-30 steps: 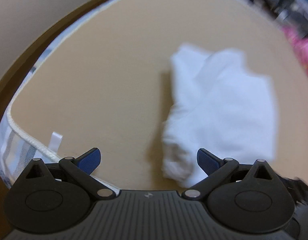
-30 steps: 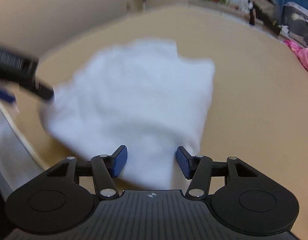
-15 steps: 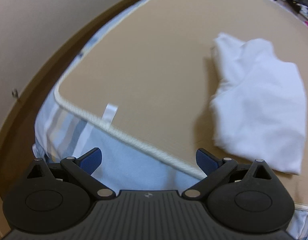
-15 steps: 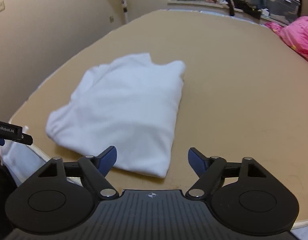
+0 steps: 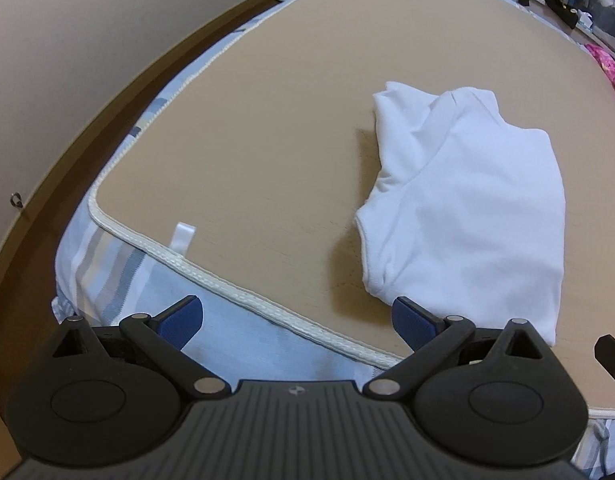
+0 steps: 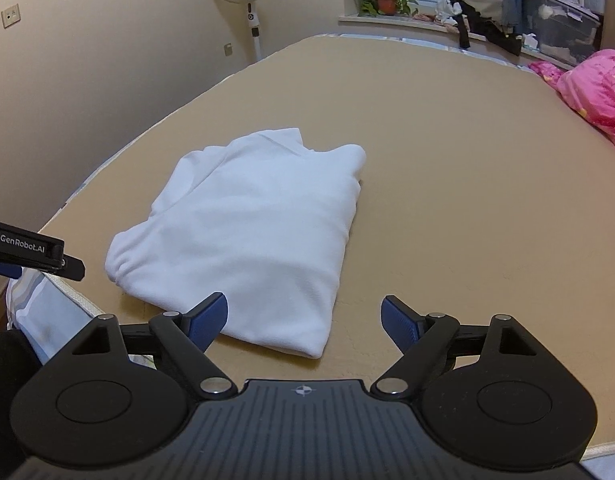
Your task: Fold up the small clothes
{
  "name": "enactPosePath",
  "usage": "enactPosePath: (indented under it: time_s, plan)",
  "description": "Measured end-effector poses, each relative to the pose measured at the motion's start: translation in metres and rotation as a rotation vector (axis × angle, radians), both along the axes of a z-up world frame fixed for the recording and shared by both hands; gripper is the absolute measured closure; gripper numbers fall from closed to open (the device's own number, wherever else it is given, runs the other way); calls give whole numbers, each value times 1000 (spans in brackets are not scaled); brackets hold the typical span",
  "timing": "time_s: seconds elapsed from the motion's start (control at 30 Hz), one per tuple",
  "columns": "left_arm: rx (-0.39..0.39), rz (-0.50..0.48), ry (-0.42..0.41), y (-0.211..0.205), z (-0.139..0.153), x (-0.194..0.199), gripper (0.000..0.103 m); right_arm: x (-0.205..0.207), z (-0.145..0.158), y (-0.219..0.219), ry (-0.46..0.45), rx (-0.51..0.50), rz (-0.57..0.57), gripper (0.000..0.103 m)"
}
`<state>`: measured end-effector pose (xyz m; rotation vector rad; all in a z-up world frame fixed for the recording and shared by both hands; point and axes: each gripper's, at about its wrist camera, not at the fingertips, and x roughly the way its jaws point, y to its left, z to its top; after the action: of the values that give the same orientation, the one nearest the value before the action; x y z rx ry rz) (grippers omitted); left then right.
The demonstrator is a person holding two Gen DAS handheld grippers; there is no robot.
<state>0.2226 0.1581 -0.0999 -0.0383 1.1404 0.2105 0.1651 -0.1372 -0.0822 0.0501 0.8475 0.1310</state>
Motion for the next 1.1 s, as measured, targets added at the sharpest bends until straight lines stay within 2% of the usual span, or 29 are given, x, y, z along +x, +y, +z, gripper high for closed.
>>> enactPosePath:
  time_s: [0.17, 0.27, 0.33, 0.4, 0.47, 0.53, 0.63, 0.77, 0.87, 1.03, 1.1]
  plan:
    - [-4, -2, 24, -8, -13, 10, 2, 15, -6, -8, 29, 15, -10, 17]
    - [-31, 1, 40, -11, -23, 19, 2, 30, -12, -18, 59, 42, -9, 15]
    - [-97, 7, 53, -12, -32, 26, 2, 46, -13, -28, 78, 82, 5, 13]
    - [-208, 24, 78, -9, -43, 33, 2, 71, -13, -44, 98, 149, 26, 9]
    - [-343, 57, 100, -6, -58, 38, 2, 107, -12, -64, 123, 239, 7, 7]
    - [-421, 105, 103, -4, -70, 42, 2, 145, -13, -81, 153, 311, -30, 6]
    - [-466, 157, 97, -2, -82, 48, 2, 206, -25, -95, 210, 390, -63, 5]
    - [-517, 211, 104, 3, -97, 53, 1, 277, -57, -96, 320, 464, -94, 5]
    - [-530, 229, 66, 6, -97, 53, 1, 317, -82, -86, 385, 464, -85, 5]
    - [-644, 317, 11, 26, -101, 45, 1, 351, -115, -58, 485, 489, 55, 2]
    - [-667, 349, 1, 30, -101, 42, 4, 353, -121, -47, 488, 477, 116, 1]
